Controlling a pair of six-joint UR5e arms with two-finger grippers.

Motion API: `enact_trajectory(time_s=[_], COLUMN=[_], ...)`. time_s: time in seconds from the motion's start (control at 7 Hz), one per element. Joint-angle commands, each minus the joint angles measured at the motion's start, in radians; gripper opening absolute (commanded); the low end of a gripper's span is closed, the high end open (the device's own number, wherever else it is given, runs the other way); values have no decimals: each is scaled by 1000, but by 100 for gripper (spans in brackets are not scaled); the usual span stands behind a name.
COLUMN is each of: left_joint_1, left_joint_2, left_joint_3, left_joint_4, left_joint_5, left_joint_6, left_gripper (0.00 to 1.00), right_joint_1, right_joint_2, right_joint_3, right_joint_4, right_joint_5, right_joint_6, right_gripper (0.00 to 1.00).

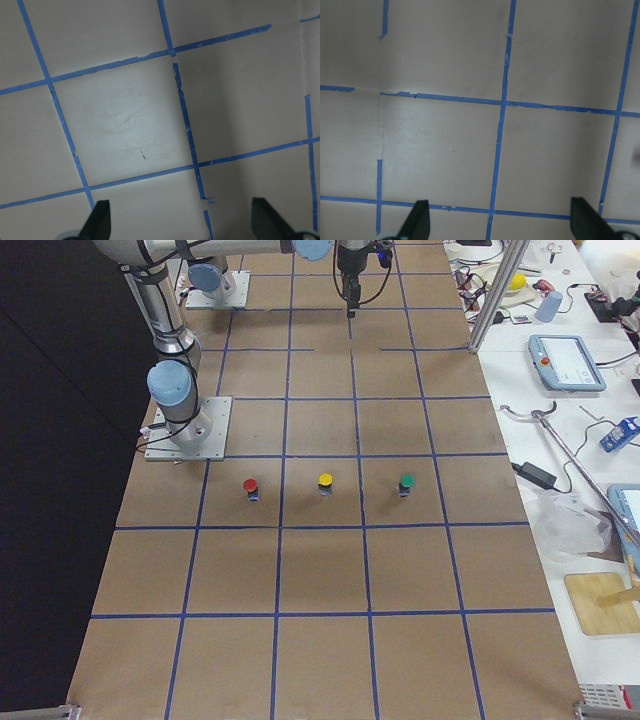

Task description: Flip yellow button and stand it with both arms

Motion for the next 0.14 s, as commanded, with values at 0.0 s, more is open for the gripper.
enact_trajectory(time_s=[0.0], left_joint_1=[0], left_joint_2=[-3], left_joint_3=[7], left_joint_4=[1], left_joint_5=[1], left_joint_6=[-3], left_gripper=[100], right_joint_1=[-3], right_joint_2=[-17], right_joint_3=[8], right_joint_4=[4], right_joint_5=[-1], right_joint_6=[-1], right_gripper=[100])
